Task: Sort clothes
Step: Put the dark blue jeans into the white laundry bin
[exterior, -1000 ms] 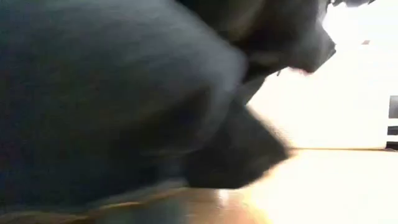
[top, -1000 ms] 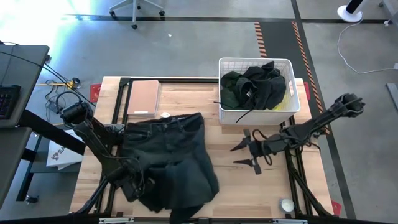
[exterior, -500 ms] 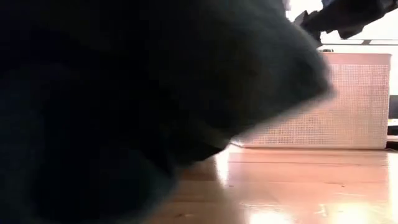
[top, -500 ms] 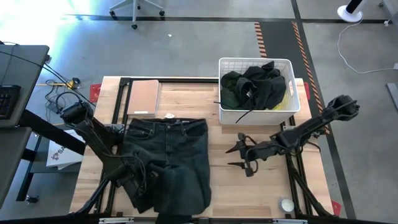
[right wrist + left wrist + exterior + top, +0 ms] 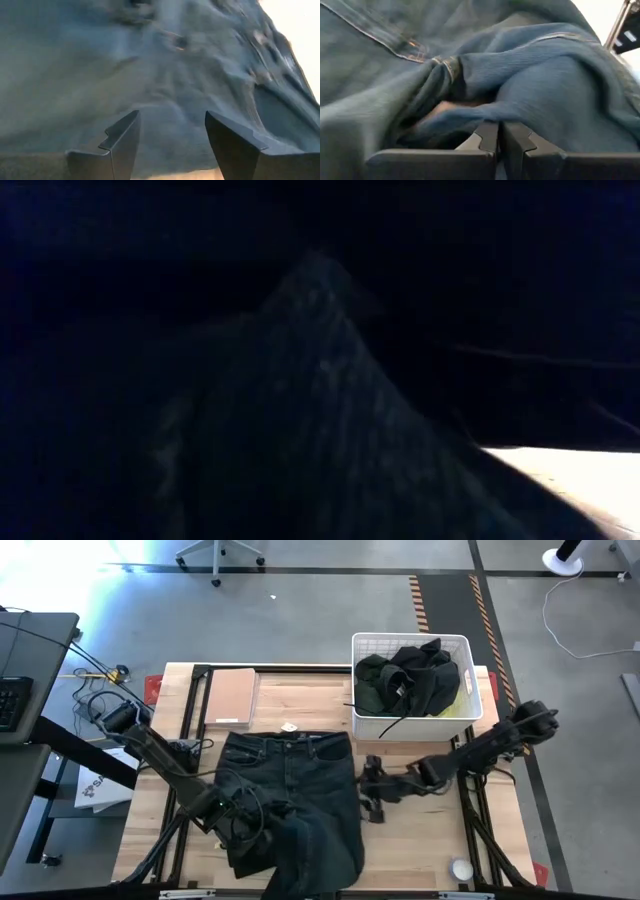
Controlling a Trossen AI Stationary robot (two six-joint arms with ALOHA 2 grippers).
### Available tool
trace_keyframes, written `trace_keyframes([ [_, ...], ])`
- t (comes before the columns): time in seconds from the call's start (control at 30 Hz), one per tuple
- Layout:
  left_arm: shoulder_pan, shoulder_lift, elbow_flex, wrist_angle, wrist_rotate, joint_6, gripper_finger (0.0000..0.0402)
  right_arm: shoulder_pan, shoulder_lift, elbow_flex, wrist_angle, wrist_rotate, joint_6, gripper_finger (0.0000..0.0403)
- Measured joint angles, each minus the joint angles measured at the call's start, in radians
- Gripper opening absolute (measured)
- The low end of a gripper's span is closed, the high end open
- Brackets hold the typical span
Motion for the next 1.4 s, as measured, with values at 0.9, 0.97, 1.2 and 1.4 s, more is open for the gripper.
trace_keyframes([
  [0.9, 0.206, -0.062, -0.138, -0.660, 0.138, -0.509, 0.0122, -0.121, 0.067, 0.076, -0.248, -0.082, 0.258, 0.0220],
  [0.97, 0.236, -0.106, -0.192, -0.642, 0.156, -0.507, 0.0139, -0.114, 0.067, 0.076, -0.247, -0.081, 0.255, 0.0220],
  [1.2, 0.333, -0.287, -0.394, -0.493, 0.179, -0.512, 0.0158, -0.089, 0.067, 0.076, -0.247, -0.074, 0.237, 0.0220],
  [1.4, 0.401, -0.328, -0.557, -0.278, 0.245, -0.436, 0.0159, -0.091, 0.066, 0.059, -0.236, -0.075, 0.234, 0.0220],
])
